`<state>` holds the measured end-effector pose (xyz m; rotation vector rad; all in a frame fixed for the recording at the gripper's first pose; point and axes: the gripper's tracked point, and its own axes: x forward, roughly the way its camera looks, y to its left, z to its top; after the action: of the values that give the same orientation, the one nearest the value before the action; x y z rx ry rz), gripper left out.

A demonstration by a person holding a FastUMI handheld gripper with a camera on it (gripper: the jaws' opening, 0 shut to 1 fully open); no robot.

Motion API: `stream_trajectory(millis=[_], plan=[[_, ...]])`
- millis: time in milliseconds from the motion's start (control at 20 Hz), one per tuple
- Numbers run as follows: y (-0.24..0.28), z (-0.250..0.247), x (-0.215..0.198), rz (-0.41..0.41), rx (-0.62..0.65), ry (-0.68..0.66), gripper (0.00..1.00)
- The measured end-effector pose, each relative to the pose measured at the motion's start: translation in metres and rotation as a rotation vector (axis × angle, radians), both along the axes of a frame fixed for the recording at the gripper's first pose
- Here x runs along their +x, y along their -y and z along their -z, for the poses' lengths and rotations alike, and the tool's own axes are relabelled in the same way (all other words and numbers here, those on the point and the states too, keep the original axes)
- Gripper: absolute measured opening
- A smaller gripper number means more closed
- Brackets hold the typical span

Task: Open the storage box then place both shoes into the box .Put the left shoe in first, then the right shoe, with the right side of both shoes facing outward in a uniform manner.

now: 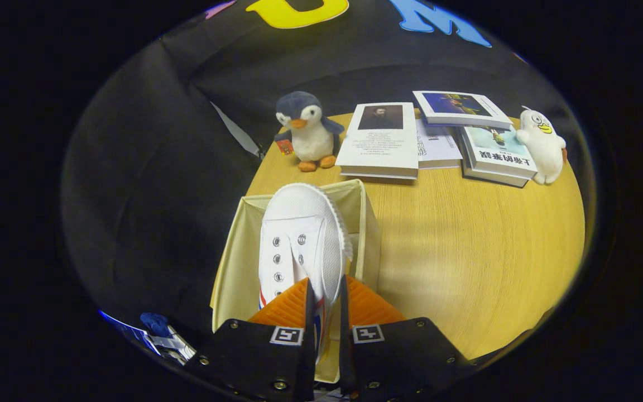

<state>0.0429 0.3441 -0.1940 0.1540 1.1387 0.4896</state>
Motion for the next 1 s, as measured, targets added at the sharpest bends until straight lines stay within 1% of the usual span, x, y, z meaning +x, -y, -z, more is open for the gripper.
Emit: stream_trajectory(millis=[50, 100, 150, 200, 300, 400, 550, 700, 1000], plan=[[-0.002, 0.002, 0.000, 0.001, -0.007, 0.002, 0.18], [-0.008, -0.001, 0.000, 0.003, 0.017, 0.008, 0.18], [-0.013, -0.002, 0.003, 0.010, 0.027, 0.022, 0.34], [-0.012, -0.010, 0.005, 0.011, 0.031, 0.040, 0.38], [-0.015, -0.021, 0.008, 0.010, 0.056, 0.074, 0.75], [-0.004, -0.033, 0.014, 0.012, 0.028, 0.140, 0.99], [0.014, -0.057, 0.023, 0.022, 0.022, 0.248, 1.00], [0.042, -0.089, 0.031, 0.059, 0.036, 0.351, 0.99], [0.131, -0.137, 0.038, 0.152, -0.022, 0.514, 0.99]])
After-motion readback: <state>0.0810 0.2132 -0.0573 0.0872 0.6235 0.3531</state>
